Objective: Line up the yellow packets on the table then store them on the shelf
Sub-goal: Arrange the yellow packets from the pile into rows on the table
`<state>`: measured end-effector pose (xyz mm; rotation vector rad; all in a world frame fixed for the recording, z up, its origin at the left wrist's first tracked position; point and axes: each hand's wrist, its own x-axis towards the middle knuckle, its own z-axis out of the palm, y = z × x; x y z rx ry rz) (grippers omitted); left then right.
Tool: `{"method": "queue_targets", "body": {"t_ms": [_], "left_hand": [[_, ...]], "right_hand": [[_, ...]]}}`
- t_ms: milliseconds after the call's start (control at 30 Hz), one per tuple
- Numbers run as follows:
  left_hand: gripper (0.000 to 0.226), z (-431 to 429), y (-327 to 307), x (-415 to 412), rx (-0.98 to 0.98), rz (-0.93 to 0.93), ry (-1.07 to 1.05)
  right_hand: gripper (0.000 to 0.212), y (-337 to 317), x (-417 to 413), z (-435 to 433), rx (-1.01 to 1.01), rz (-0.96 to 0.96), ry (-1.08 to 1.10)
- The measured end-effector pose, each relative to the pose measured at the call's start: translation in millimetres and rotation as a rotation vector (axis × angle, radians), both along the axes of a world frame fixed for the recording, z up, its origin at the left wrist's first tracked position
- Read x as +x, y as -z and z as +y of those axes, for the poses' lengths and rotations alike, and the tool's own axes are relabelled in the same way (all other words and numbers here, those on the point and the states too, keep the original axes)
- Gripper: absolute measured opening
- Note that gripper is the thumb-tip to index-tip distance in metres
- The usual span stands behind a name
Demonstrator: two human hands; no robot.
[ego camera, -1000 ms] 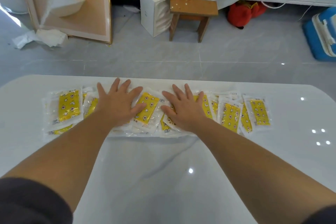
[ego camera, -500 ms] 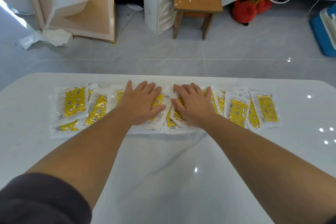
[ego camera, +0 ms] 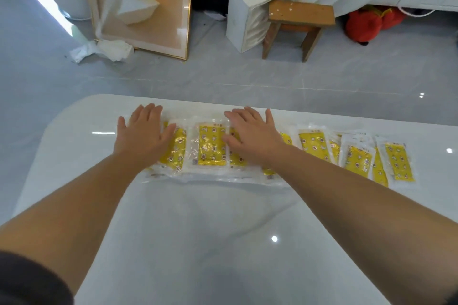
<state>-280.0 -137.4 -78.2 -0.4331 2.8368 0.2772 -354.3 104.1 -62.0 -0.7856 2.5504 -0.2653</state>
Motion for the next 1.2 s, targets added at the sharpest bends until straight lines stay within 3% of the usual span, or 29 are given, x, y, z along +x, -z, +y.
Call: {"method": "queue_targets", "body": {"t_ms": [200, 367, 500, 600, 700, 833, 1067, 1200], "left_hand": [[0.053, -43, 11, -23, 0.086, -0.074, 0.053], [0.039, -56, 20, -29, 0.156, -0.014, 0.173], [0.034, -62, 21, -10, 0.227, 0.022, 0.273], [0.048, -63, 17, -1, 0.253, -0.003, 0.282], [0.085, -65, 10, 7, 0.201, -0.036, 0.334], [0.123, -55, 22, 41, -0.054, -0.091, 0.593], [0.114, -54, 27, 48, -0.202, -0.013, 0.651], [0.123, -42, 13, 59, -0.210, -0.012, 0.573]], "right_hand": [[0.059, 14, -9, -85, 0.016, -0.054, -0.016], [0.052, 23, -19, -127, 0.093, -0.053, -0.073], [0.046, 24, -6, -134, 0.041, -0.099, -0.164], [0.045, 22, -8, -131, -0.009, -0.159, -0.179], [0.046, 19, -15, -129, -0.029, -0.162, -0.143], [0.048, 11, -16, -114, -0.016, -0.119, -0.051], [0.054, 1, 5, -62, 0.069, -0.017, -0.093], [0.058, -7, 27, -31, 0.044, 0.034, -0.048]]}}
